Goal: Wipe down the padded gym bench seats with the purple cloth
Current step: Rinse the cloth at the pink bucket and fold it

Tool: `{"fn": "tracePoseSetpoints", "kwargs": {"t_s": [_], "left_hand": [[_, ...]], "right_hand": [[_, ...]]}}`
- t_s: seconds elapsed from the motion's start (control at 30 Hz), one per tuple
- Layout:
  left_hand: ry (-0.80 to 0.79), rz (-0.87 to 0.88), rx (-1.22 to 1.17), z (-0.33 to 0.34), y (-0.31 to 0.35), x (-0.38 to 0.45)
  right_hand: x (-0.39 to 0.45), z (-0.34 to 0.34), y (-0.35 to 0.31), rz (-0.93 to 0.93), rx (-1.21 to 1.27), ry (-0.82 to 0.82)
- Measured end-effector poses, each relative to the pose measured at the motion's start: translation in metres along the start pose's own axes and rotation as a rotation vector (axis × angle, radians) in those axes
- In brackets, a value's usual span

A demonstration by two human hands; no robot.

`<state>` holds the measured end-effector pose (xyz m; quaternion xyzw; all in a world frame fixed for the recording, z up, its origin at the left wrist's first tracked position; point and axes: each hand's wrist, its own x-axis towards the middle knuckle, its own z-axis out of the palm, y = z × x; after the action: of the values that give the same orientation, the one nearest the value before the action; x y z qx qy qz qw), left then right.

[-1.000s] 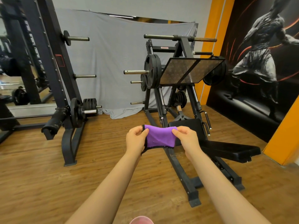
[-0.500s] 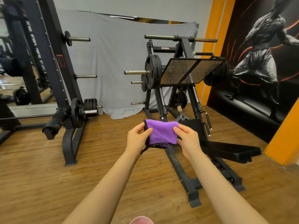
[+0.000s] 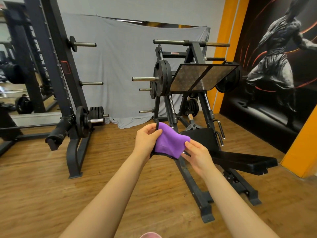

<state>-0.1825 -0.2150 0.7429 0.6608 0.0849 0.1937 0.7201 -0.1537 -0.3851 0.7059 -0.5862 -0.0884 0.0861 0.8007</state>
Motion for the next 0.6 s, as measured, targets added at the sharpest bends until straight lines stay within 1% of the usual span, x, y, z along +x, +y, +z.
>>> {"fn": "tracePoseSetpoints", "kwargs": {"t_s": [0.2, 0.3, 0.5, 0.6], "left_hand": [[0.013, 0.012, 0.079, -0.005, -0.002, 0.003], [0.027, -0.045, -0.006, -0.003, -0.006, 0.002], [-0.003, -0.107, -0.084, 0.005, -0.008, -0.001], [-0.033, -0.13, -0.168, 0.009, -0.007, 0.0]], "right_hand": [[0.003, 0.001, -0.008, -0.082, -0.026, 0.127], [0.004, 0.003, -0.009, -0.097, -0.052, 0.147], [0.003, 0.003, -0.009, -0.071, 0.046, 0.116], [0.003, 0.001, -0.007, -0.044, 0.07, -0.002]]}}
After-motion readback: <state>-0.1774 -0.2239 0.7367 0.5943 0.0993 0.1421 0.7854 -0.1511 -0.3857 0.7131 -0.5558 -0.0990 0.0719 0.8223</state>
